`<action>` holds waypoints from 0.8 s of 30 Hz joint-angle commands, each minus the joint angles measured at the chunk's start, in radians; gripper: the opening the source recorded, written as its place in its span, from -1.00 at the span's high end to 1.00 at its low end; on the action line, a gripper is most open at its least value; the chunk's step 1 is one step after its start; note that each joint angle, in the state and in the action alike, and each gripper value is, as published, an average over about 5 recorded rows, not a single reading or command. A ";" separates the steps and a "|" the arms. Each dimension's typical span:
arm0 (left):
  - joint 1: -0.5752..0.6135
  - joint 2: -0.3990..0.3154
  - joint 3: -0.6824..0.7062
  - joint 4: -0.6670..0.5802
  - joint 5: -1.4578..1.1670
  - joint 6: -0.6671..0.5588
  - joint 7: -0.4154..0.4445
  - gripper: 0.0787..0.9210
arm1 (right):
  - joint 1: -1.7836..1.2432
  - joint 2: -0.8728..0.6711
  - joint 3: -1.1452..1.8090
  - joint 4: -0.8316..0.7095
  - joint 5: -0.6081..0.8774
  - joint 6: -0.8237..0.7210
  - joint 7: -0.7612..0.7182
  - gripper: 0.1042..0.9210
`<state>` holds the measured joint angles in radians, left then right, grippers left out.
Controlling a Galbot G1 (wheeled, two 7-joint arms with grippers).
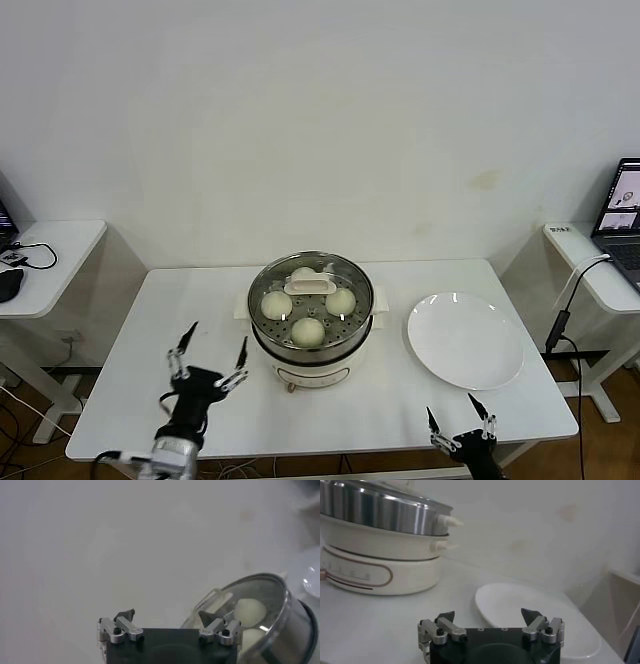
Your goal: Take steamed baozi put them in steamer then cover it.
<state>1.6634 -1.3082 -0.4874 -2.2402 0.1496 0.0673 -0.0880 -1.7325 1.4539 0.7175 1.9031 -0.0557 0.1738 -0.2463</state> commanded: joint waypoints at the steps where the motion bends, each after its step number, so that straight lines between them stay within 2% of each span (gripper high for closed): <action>1: 0.148 0.015 -0.176 0.138 -0.369 -0.228 -0.080 -0.77 | -0.035 -0.038 -0.023 0.061 0.075 -0.020 0.021 -0.76; 11: 0.198 -0.003 -0.177 0.163 -0.365 -0.252 -0.065 -0.77 | -0.035 -0.031 -0.047 0.057 0.076 -0.015 0.035 -0.76; 24: 0.186 -0.003 -0.166 0.164 -0.373 -0.229 -0.048 -0.77 | -0.039 -0.056 -0.086 0.086 0.152 -0.054 0.045 -0.76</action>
<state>1.8308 -1.3096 -0.6386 -2.0936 -0.1839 -0.1459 -0.1349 -1.7638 1.4126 0.6590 1.9668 0.0372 0.1448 -0.2068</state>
